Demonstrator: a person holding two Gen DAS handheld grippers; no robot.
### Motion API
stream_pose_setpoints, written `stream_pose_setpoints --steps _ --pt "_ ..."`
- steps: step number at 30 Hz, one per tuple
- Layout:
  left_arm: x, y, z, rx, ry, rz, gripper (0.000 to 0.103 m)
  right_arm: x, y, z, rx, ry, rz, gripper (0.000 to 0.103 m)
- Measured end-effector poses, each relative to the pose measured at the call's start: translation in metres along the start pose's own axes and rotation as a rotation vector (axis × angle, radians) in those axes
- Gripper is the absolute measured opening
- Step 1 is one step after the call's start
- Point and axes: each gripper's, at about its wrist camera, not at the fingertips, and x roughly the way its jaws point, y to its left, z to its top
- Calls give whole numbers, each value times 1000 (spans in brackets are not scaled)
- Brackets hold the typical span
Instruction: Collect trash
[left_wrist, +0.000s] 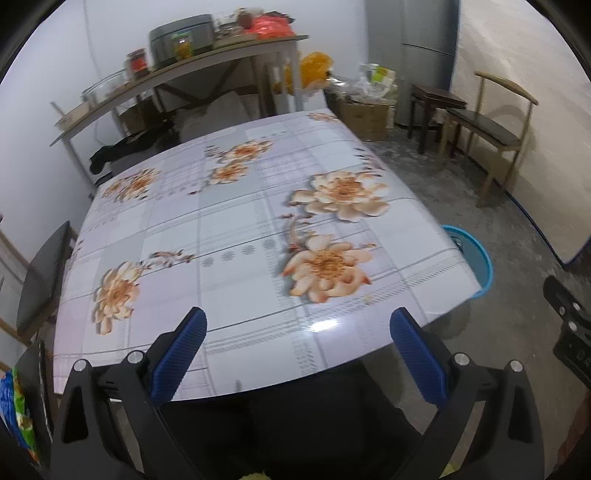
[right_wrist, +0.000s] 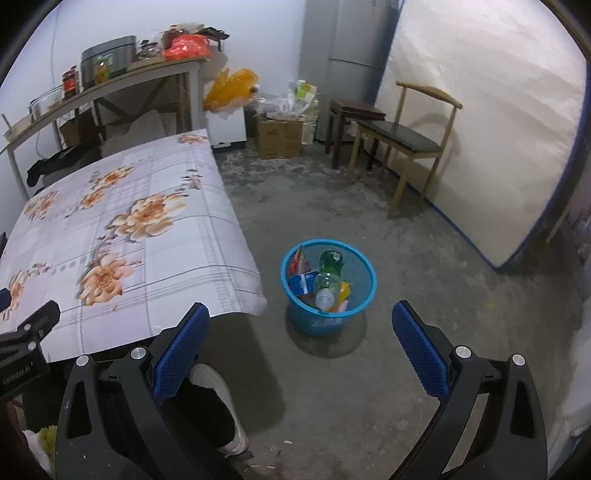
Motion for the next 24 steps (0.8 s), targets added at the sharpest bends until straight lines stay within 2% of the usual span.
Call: stream_pose_setpoints --steps 7,24 --pt "-2 -15 2 40 -1 -44 97 5 -12 0 30 7 -26 95" --pt "-2 -15 2 28 3 -59 97 8 -12 2 36 5 -25 95"
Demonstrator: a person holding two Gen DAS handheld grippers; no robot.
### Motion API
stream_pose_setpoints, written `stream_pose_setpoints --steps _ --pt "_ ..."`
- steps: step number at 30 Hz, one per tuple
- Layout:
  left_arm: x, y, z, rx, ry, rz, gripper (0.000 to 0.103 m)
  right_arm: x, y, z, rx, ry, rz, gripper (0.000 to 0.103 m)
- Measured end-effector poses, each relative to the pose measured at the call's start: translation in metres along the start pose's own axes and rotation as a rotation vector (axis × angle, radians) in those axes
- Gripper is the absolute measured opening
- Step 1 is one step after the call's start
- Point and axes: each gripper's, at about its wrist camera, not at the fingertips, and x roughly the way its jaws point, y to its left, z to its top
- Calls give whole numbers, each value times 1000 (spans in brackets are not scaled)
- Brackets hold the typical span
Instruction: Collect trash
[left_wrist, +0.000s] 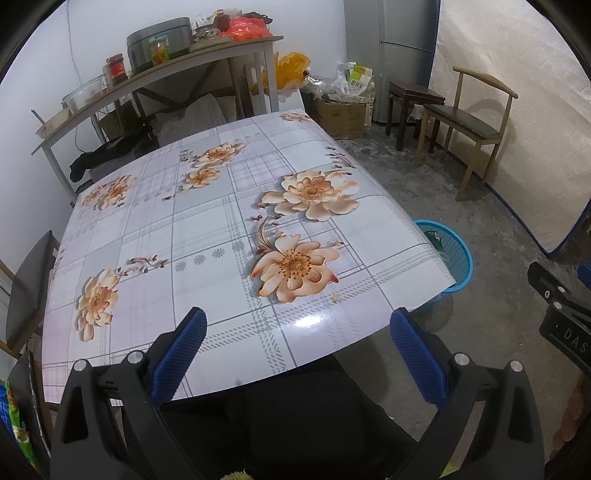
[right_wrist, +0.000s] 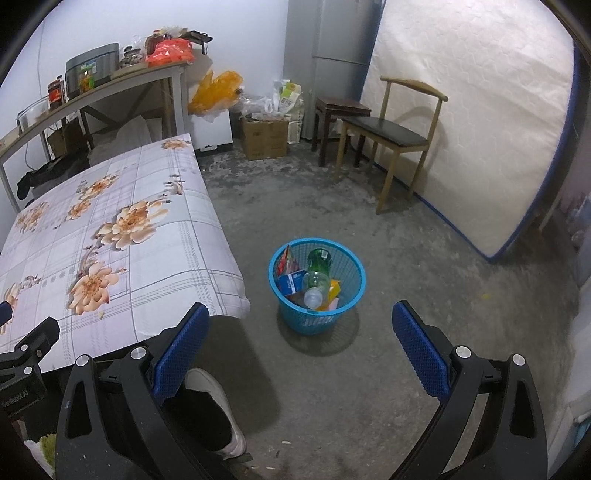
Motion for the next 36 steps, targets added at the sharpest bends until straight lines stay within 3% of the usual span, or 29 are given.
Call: stream_pose_setpoints --steps 36 --pt "-1 -1 0 -1 -2 -1 97 -2 3 0 2 0 0 95"
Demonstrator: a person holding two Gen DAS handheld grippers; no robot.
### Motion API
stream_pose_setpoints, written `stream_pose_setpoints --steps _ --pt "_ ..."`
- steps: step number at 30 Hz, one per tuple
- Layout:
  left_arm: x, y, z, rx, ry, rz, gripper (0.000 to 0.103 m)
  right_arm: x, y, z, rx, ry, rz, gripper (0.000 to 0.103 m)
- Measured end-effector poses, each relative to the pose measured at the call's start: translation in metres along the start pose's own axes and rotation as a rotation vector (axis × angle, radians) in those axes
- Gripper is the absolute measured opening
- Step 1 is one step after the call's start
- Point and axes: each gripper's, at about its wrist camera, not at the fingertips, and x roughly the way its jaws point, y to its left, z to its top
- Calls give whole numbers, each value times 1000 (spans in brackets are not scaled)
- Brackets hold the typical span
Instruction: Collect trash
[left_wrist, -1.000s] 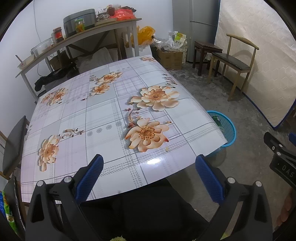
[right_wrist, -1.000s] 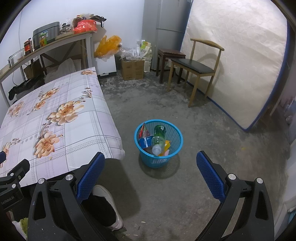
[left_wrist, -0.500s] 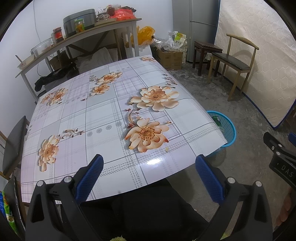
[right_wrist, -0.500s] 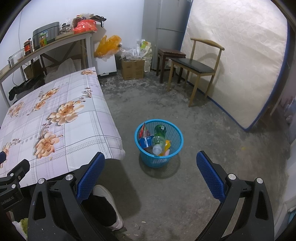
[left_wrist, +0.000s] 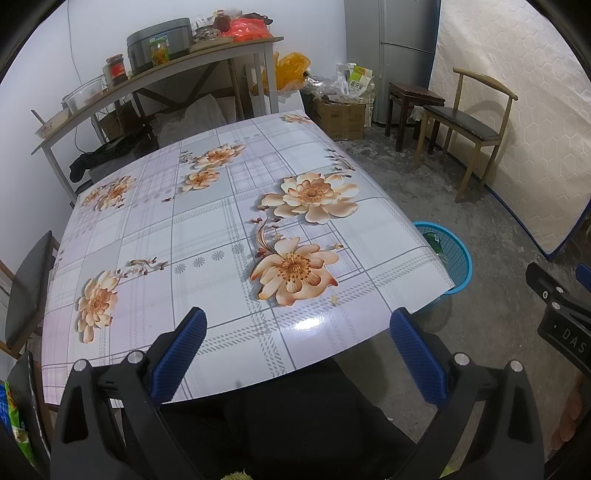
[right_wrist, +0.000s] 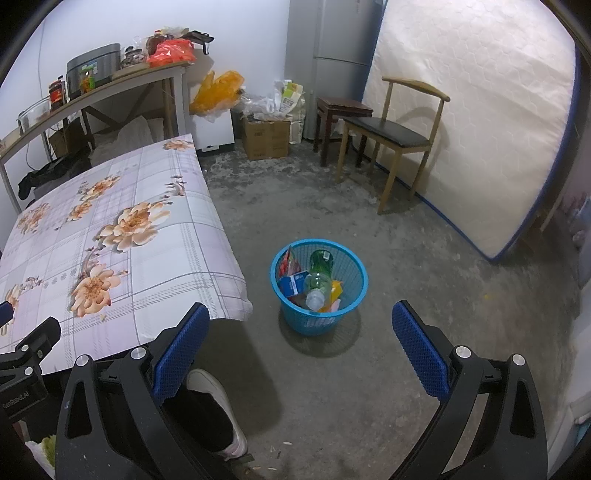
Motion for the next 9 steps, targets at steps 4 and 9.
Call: stream_pose_setpoints --steps 4,9 --pt "0 0 0 -3 2 0 97 0 1 1 0 1 2 95" --pt "-1 0 3 -9 9 -2 97 1 1 2 -1 0 2 95"
